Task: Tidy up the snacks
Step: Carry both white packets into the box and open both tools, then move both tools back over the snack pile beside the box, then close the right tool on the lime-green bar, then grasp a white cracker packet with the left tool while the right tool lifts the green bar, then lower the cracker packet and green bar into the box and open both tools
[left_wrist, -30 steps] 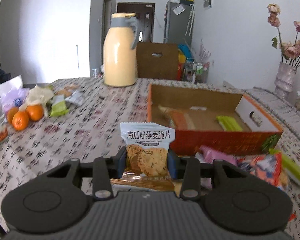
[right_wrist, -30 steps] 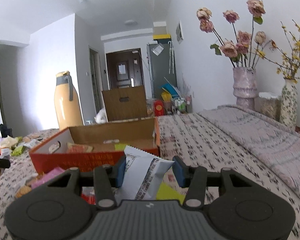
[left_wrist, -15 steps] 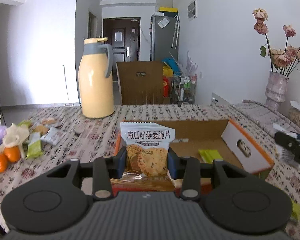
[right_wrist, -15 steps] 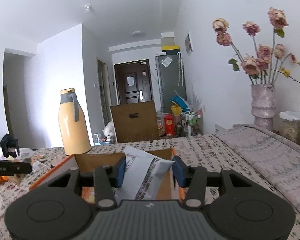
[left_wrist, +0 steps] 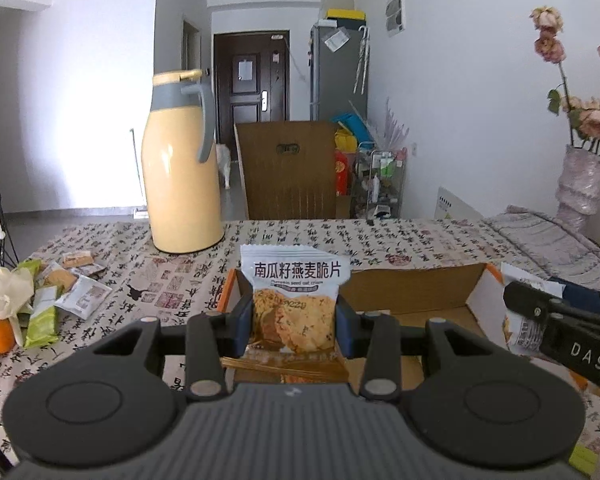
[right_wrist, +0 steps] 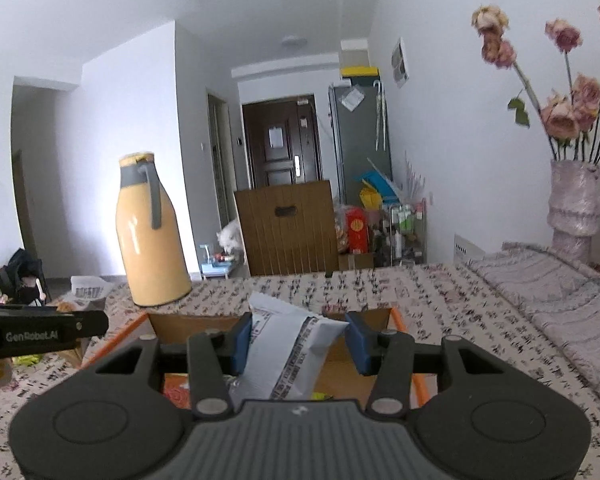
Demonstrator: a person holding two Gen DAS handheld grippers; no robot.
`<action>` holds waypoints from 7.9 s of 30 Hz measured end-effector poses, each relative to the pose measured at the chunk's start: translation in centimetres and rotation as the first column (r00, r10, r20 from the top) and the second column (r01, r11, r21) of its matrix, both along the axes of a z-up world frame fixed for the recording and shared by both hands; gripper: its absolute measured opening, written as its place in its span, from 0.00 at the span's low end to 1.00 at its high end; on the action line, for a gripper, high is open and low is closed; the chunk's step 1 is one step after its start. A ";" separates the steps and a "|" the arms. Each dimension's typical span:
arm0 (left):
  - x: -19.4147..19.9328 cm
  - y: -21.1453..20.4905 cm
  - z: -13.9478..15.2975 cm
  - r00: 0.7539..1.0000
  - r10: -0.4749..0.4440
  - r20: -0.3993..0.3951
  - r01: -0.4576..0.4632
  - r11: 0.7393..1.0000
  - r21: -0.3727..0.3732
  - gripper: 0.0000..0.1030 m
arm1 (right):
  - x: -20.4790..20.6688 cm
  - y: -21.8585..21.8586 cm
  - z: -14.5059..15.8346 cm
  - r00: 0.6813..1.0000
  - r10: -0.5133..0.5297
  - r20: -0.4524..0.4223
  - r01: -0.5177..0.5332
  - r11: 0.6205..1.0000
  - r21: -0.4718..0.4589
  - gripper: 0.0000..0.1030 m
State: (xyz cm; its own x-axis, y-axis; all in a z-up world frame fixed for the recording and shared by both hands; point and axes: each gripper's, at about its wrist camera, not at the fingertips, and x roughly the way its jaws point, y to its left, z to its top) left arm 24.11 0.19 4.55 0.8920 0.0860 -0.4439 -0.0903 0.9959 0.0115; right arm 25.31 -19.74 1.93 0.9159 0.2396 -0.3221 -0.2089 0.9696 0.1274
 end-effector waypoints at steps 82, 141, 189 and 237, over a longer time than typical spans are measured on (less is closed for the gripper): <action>-13.3 3.9 -3.9 0.998 0.058 -0.027 -0.059 0.997 -0.043 1.00 | -11.9 -6.1 -3.1 0.992 -0.031 -0.121 0.016 0.992 -0.124 1.00; -13.6 6.0 -8.7 0.993 0.095 -0.077 -0.103 0.989 -0.107 1.00 | -9.6 -11.3 -7.6 0.925 0.079 -0.371 -0.073 0.997 0.031 0.34; -19.4 0.6 -9.1 0.965 -0.067 -0.255 0.032 0.990 -0.138 0.40 | -21.6 -8.7 -5.3 0.987 0.051 -0.153 -0.030 0.991 0.132 0.33; -6.5 -1.5 1.4 0.996 -0.082 0.039 0.084 0.995 -0.050 0.38 | -6.1 -3.9 1.9 0.997 0.072 0.021 -0.075 0.987 0.144 0.33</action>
